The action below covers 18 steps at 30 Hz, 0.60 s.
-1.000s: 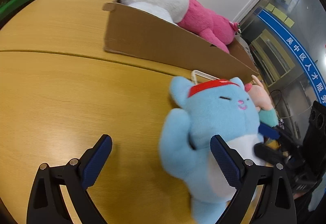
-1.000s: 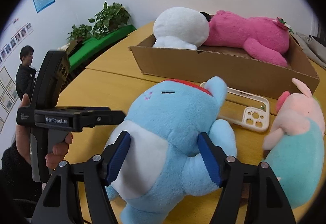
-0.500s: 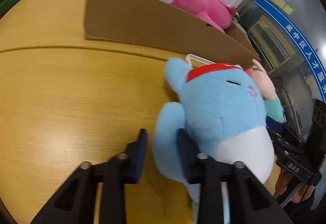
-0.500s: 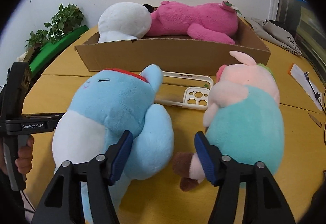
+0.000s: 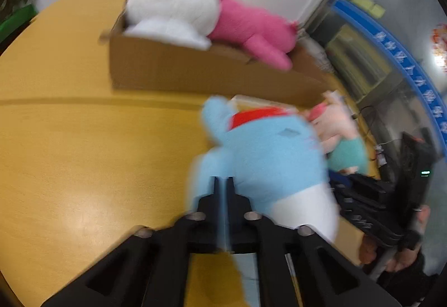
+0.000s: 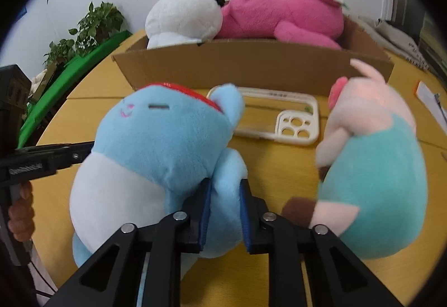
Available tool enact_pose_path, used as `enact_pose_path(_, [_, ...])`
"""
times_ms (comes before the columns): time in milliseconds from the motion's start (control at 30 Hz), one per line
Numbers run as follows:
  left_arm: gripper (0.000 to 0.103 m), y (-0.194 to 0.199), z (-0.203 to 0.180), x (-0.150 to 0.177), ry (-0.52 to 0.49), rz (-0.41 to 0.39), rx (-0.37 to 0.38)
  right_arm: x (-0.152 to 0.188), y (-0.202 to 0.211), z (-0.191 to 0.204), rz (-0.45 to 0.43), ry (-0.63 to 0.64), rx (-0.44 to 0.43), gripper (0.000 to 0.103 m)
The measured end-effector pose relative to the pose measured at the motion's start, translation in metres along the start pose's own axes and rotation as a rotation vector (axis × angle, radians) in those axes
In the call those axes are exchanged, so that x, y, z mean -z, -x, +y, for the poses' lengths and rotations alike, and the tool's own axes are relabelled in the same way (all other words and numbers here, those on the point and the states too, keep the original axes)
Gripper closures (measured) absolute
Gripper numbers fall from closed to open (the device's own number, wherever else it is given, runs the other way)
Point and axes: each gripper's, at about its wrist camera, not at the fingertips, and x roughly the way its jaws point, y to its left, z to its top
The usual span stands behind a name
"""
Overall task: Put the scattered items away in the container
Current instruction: 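Close the left gripper on the blue cat's arm, then lift the blue cat with the left gripper and carry it into the box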
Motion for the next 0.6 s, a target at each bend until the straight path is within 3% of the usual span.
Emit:
enact_pose_path(33, [0.103, 0.009, -0.01, -0.005, -0.038, -0.021, 0.034, -0.004, 0.006, 0.0, -0.025, -0.001, -0.024, 0.09])
enact_pose_path(100, [0.103, 0.021, -0.049, -0.021, -0.192, -0.076, -0.026, -0.017, 0.021, 0.01, -0.081, 0.019, -0.105, 0.098])
enact_pose_path(167, [0.103, 0.023, -0.068, -0.03, -0.266, -0.087, -0.069, -0.029, 0.029, 0.026, -0.105, 0.09, -0.075, 0.103])
enact_pose_path(267, [0.103, 0.03, -0.061, -0.037, -0.259, -0.083, -0.072, -0.037, 0.02, 0.029, -0.071, 0.109, -0.065, 0.102])
enact_pose_path(333, [0.102, 0.036, -0.034, -0.033, -0.2, -0.078, -0.131, -0.032, 0.008, 0.016, -0.019, 0.061, -0.035, 0.096])
enact_pose_path(400, [0.09, 0.03, -0.001, -0.028, -0.114, -0.045, -0.163, -0.026, 0.001, 0.003, 0.015, 0.009, -0.023, 0.055])
enact_pose_path(433, [0.072, 0.028, 0.015, -0.023, -0.068, -0.021, -0.182, -0.023, -0.002, -0.002, 0.028, -0.008, -0.035, 0.047])
enact_pose_path(467, [0.049, 0.025, 0.03, -0.017, -0.021, 0.003, -0.21, -0.021, -0.002, -0.004, 0.037, -0.015, -0.05, 0.045])
enact_pose_path(500, [0.04, 0.023, 0.04, -0.01, 0.005, 0.014, -0.228, -0.019, -0.003, -0.002, 0.051, -0.009, -0.061, 0.045])
enact_pose_path(533, [0.033, 0.021, 0.05, -0.004, 0.028, 0.024, -0.226, -0.016, -0.004, 0.0, 0.068, 0.002, -0.066, 0.045])
enact_pose_path(600, [0.033, 0.013, 0.061, 0.004, 0.058, 0.063, -0.196, -0.013, -0.01, 0.006, 0.099, 0.017, -0.068, 0.044])
